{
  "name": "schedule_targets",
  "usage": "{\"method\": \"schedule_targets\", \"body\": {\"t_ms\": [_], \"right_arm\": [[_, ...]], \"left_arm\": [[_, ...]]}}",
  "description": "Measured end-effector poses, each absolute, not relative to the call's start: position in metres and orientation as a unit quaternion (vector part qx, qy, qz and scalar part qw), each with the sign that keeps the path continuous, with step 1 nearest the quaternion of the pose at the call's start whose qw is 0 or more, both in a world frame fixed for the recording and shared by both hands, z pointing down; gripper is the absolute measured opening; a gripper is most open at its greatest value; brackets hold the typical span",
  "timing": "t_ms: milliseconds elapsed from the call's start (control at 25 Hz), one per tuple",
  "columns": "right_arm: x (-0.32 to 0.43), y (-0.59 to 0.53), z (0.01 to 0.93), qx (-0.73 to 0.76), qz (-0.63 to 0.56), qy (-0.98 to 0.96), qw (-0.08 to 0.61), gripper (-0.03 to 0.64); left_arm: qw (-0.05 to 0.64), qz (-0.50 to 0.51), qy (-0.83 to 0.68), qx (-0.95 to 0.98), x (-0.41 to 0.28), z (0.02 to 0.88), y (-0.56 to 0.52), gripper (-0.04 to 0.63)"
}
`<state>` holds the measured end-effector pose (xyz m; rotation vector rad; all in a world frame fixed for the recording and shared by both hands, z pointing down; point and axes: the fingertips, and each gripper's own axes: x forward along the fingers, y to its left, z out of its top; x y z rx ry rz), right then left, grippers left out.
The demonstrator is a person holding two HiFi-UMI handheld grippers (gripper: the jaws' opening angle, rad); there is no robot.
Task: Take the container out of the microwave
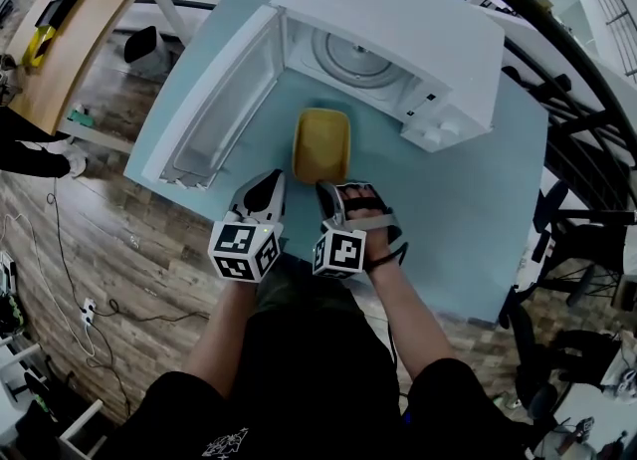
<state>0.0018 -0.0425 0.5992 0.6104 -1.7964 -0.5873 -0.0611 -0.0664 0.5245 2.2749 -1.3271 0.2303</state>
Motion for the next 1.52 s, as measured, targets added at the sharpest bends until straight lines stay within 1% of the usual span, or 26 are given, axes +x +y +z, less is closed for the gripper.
{"method": "schedule_targets", "body": {"t_ms": [1520], "right_arm": [[-0.003,-0.032,0.630,0.235,-0.205,-0.776,0.548,0.023]], "left_arm": [[0.262,0.102,-0.487,0.827,-0.064,0.546,-0.059,0.008]]}}
